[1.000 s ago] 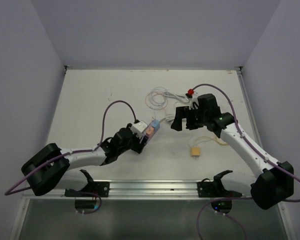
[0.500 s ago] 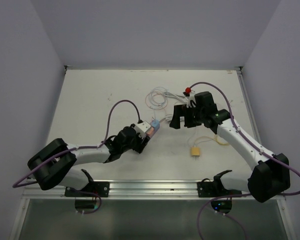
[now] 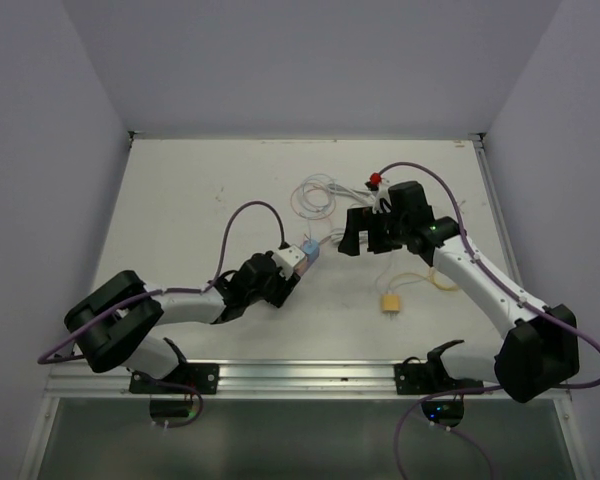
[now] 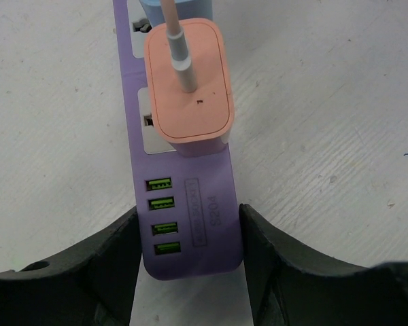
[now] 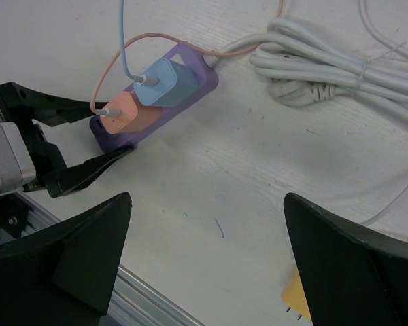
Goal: Pull the plug off the socket
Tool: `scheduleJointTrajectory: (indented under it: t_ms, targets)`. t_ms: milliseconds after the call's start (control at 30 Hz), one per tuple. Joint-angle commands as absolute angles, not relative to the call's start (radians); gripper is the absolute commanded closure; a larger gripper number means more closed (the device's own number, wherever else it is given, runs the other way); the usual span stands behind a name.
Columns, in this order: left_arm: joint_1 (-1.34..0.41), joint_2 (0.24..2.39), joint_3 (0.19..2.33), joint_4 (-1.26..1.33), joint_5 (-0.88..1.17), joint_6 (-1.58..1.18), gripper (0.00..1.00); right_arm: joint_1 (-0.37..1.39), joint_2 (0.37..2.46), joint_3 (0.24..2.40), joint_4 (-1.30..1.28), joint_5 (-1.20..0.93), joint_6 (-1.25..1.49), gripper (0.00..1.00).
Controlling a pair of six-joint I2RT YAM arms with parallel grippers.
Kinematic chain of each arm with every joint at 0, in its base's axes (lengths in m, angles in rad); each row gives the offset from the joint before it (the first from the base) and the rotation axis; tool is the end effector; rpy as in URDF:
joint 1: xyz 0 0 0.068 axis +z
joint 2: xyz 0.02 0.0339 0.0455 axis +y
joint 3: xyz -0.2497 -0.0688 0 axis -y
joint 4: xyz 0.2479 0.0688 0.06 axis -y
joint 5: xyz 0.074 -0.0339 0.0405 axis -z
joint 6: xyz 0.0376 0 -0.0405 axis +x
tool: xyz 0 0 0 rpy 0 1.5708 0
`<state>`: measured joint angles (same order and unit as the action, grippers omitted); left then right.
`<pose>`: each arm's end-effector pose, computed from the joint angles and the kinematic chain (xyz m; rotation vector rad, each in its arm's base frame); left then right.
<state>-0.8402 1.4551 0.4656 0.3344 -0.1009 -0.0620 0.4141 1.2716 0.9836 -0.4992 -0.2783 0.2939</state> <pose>0.1802 -0.1954 0.1194 0.8012 2.1017 -0.3809 0.2512 0.1217 0.2612 -0.2848 2.4045 0.6638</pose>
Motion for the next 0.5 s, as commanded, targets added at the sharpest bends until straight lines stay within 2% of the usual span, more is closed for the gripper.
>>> scheduleJointTrajectory:
  t_ms: [0, 267, 367, 467]
  targets:
    - [-0.842, 1.468, 0.503, 0.362, -0.106, -0.029, 0.42, 0.420, 1.279, 1.017, -0.462, -0.256, 0.287, 0.02]
    - [-0.841, 1.519, 0.541, 0.394, -0.063, 0.054, 0.57, 0.459, 1.328, 1.026, -0.411, -0.201, 0.275, 0.02]
    - [-0.841, 1.520, 0.543, 0.423, -0.048, 0.077, 0.70, 0.462, 1.339, 1.005, -0.349, -0.207, 0.191, 0.03]
    - [-0.841, 1.523, 0.551, 0.452, -0.015, 0.097, 0.73, 0.462, 1.344, 0.963, -0.249, -0.241, 0.143, 0.03]
